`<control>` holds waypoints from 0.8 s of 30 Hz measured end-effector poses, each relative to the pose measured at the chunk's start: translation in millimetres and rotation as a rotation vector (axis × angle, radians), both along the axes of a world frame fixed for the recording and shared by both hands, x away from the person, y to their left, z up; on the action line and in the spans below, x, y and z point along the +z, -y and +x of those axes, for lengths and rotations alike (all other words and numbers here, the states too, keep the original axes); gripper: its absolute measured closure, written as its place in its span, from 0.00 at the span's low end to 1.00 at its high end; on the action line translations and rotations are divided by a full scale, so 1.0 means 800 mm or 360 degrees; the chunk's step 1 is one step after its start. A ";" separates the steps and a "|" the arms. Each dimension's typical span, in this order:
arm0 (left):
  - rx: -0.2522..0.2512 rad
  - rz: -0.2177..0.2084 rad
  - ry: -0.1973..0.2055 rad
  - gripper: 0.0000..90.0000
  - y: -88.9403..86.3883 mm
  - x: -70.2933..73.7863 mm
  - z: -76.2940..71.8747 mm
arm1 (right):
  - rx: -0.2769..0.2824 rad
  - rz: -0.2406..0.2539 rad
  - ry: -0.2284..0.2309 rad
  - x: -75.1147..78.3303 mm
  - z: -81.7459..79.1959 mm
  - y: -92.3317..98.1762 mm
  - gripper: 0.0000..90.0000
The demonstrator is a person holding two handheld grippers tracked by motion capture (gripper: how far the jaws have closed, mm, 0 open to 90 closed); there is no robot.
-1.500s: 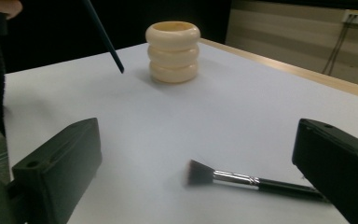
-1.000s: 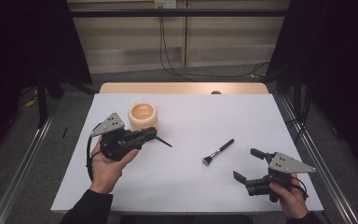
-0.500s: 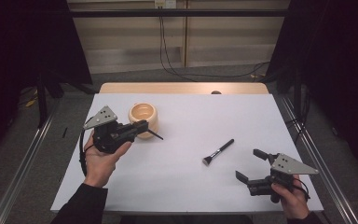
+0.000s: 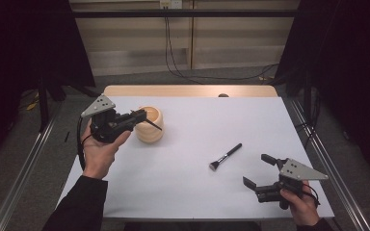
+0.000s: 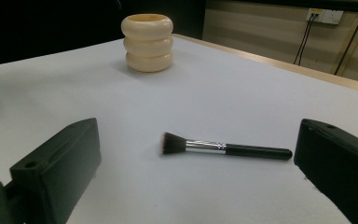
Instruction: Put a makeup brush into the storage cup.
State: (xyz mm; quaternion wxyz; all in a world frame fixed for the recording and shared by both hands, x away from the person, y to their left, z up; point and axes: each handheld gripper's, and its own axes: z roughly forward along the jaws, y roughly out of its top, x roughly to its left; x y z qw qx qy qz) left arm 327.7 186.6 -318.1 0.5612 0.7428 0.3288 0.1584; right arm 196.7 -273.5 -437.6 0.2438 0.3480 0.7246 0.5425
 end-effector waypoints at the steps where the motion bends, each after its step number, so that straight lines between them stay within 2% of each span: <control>1: 0.0004 -0.0021 -0.0008 0.93 0.000 0.001 0.002 | 0.0001 0.0001 0.0000 0.000 0.000 0.000 0.00; 10: 0.0053 0.0035 0.0016 0.93 -0.001 0.007 0.021 | 0.0020 -0.0009 -0.0007 0.000 0.000 0.000 0.00; 11: 0.0055 0.0014 -0.0002 0.93 -0.002 0.006 0.024 | 0.0018 -0.0004 -0.0007 0.000 0.000 0.000 0.00; 13: 0.0075 0.0030 0.0000 0.93 -0.003 0.005 0.028 | 0.0017 -0.0005 -0.0004 0.000 0.000 0.000 0.00; 17: 0.0110 0.0020 -0.0018 0.93 -0.008 0.003 0.039 | 0.0019 -0.0006 -0.0007 -0.001 0.000 0.000 0.00; 24: 0.0132 0.0028 -0.0015 0.93 -0.010 0.002 0.049 | 0.0022 -0.0004 -0.0004 -0.001 0.000 0.000 0.00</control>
